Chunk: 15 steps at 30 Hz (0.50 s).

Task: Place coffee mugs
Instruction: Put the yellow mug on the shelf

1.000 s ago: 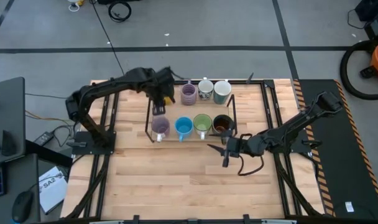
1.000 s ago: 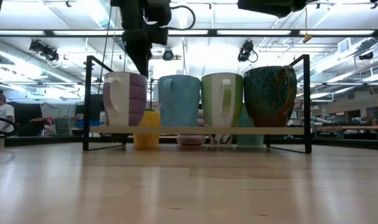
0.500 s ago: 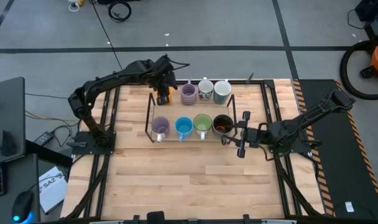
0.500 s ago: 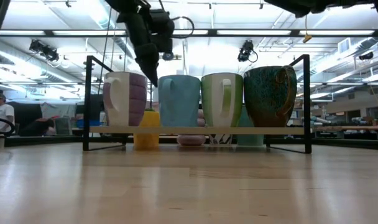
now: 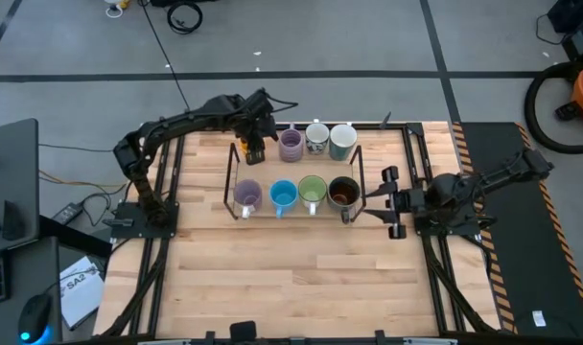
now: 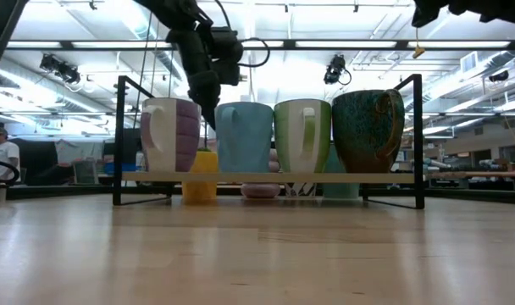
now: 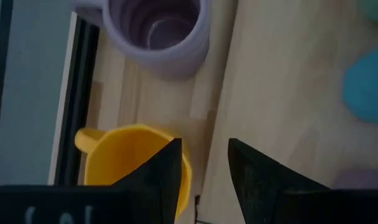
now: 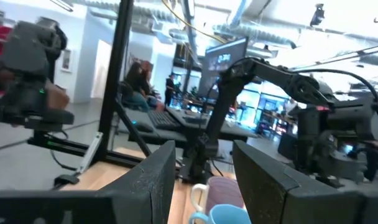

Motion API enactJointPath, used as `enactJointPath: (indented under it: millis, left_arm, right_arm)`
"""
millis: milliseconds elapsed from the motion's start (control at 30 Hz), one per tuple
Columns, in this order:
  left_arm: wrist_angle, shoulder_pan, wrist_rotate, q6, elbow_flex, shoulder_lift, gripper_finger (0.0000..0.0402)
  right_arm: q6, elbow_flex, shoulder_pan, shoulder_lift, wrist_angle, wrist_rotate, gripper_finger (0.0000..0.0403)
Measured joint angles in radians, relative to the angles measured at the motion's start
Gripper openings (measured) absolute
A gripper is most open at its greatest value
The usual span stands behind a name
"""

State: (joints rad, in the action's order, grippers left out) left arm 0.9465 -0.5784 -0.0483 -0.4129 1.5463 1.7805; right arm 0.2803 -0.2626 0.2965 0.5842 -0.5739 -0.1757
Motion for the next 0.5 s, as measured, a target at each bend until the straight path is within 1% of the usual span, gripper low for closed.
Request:
enactJointPath:
  millis: [200, 433, 500]
  left_arm:
    - [0.010, -0.004, 0.002, 0.035, 0.000, 0.000, 0.0137]
    - [-0.001, -0.012, 0.004, 0.030, 0.000, 0.041, 0.0137]
    - [0.001, -0.015, 0.026, 0.014, 0.000, 0.062, 0.0137]
  right_arm:
    - [-0.029, 0.031, -0.071, -0.092, 0.041, 0.095, 0.0166]
    - [-0.017, 0.041, -0.132, -0.198, 0.159, 0.107, 0.0166]
    - [-0.012, 0.041, -0.139, -0.207, 0.201, 0.109, 0.0166]
